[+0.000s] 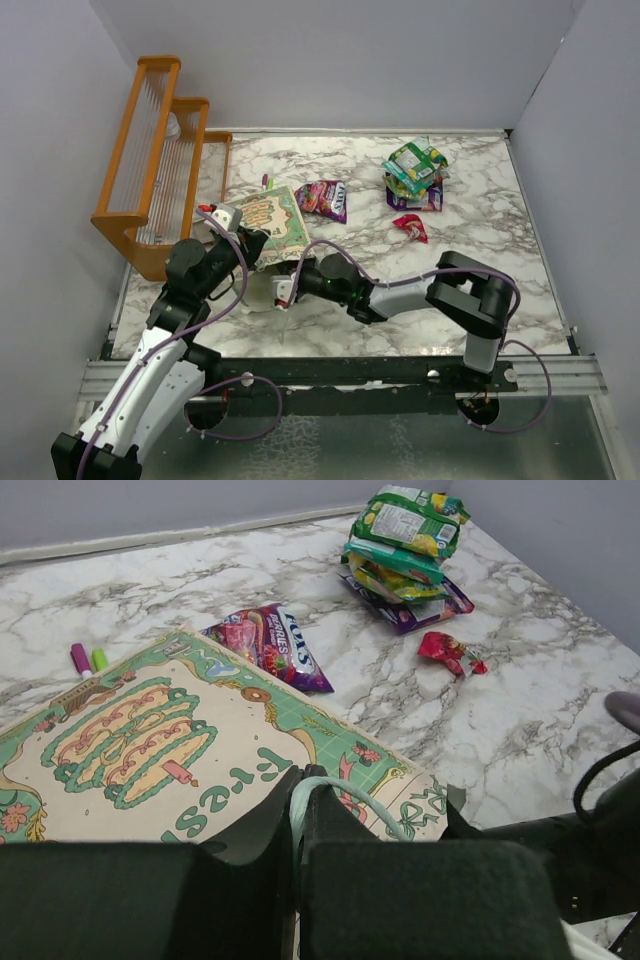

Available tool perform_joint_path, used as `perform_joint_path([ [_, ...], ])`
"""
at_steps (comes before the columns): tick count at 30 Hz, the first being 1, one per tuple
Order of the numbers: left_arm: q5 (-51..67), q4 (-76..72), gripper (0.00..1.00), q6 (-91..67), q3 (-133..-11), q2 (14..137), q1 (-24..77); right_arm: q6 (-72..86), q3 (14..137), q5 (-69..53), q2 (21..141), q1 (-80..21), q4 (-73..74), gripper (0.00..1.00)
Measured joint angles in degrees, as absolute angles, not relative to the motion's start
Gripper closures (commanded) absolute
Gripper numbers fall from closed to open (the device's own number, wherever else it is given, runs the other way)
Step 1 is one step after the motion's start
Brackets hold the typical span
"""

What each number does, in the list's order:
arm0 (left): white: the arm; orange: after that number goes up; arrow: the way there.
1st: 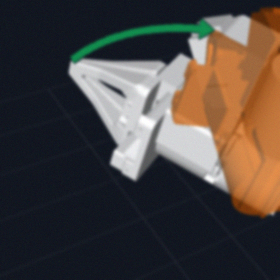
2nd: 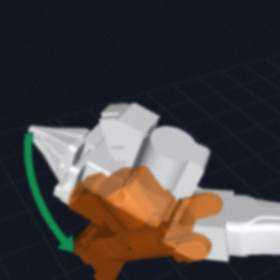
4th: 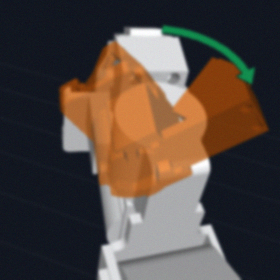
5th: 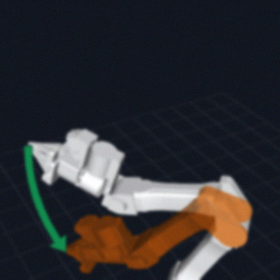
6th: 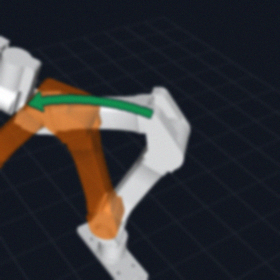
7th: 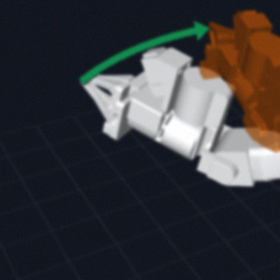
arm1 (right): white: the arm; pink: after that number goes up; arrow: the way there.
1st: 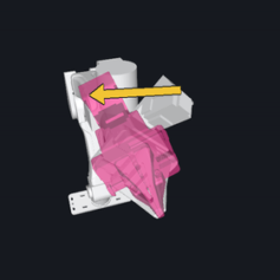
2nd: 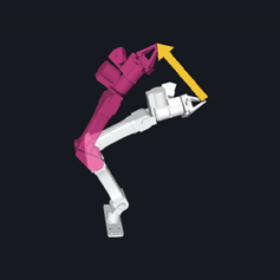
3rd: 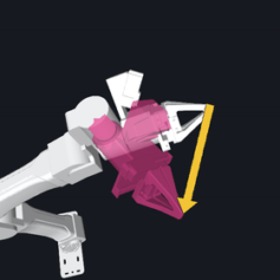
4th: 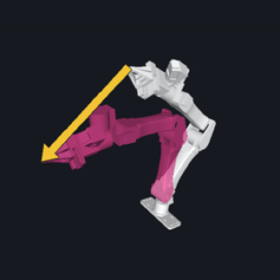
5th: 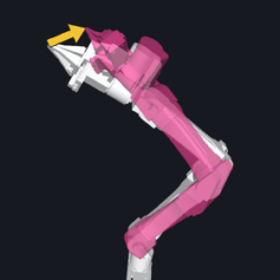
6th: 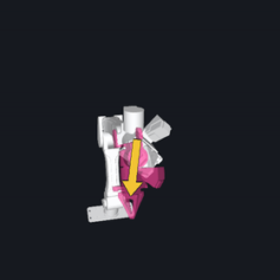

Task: Take the snacks out of the paper bag
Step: Take out the snack from the paper bag, then place the snack at the center of the board.

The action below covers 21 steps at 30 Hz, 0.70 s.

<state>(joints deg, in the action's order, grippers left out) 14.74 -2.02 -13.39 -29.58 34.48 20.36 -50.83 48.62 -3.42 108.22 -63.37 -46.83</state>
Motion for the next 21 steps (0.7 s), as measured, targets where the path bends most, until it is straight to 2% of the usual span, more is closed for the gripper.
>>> perform_joint_path([
  [11,14.7,-2.0,1.00,-13.4,-29.6,35.0,20.4,-44.9,32.4,-9.0,92.4,-65.3,-51.2,0.99],
  [21,14.7,-2.0,1.00,-13.4,-29.6,35.6,20.4,-40.6,29.3,-14.4,80.4,-65.3,-50.1,0.99],
])
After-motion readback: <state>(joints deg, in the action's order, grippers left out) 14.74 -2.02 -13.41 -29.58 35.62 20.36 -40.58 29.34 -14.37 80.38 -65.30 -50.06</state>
